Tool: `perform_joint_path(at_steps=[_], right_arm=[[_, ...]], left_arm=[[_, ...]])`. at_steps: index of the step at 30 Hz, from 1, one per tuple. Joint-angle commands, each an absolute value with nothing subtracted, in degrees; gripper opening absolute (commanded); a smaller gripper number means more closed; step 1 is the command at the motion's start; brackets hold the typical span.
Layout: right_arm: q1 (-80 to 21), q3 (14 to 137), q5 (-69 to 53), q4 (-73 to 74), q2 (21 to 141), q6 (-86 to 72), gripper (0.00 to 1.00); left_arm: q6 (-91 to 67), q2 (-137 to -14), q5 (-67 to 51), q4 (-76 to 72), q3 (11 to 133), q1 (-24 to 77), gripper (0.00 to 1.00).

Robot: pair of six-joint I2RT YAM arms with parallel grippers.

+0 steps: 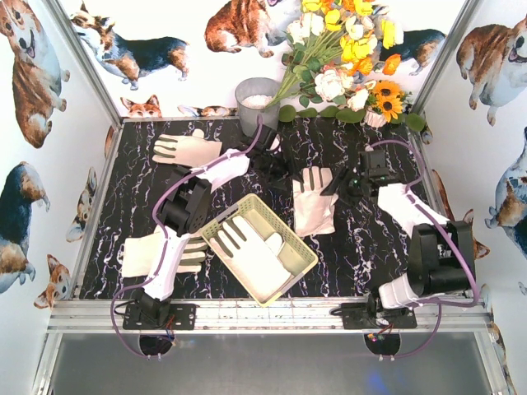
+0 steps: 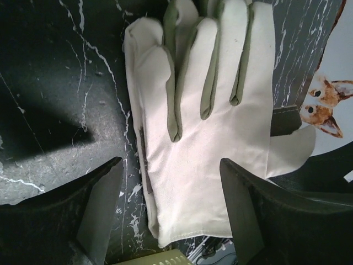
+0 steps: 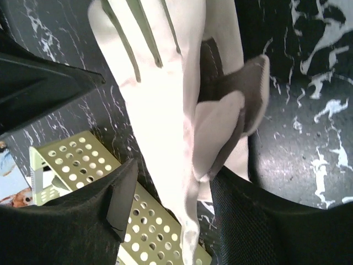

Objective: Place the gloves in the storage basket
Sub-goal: Pair the glove with the glove.

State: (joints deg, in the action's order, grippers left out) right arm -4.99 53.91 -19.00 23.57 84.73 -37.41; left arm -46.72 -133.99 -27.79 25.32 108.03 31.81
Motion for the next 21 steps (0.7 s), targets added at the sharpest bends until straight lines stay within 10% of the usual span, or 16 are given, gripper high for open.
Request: perform_joint_path(at_steps=[1, 21], right_arm=[[-5.1, 51.2, -19.2, 23.5, 80.0, -38.3, 0.56], [-5.2, 43.8, -19.3, 22.1, 74.1, -41.8, 0.47]], left_arm=[[-47.9, -135.5, -30.0, 25.8, 106.7, 32.2, 0.65], [-47.3, -137.5, -32.3, 27.1, 104.3, 33.7, 0.50]])
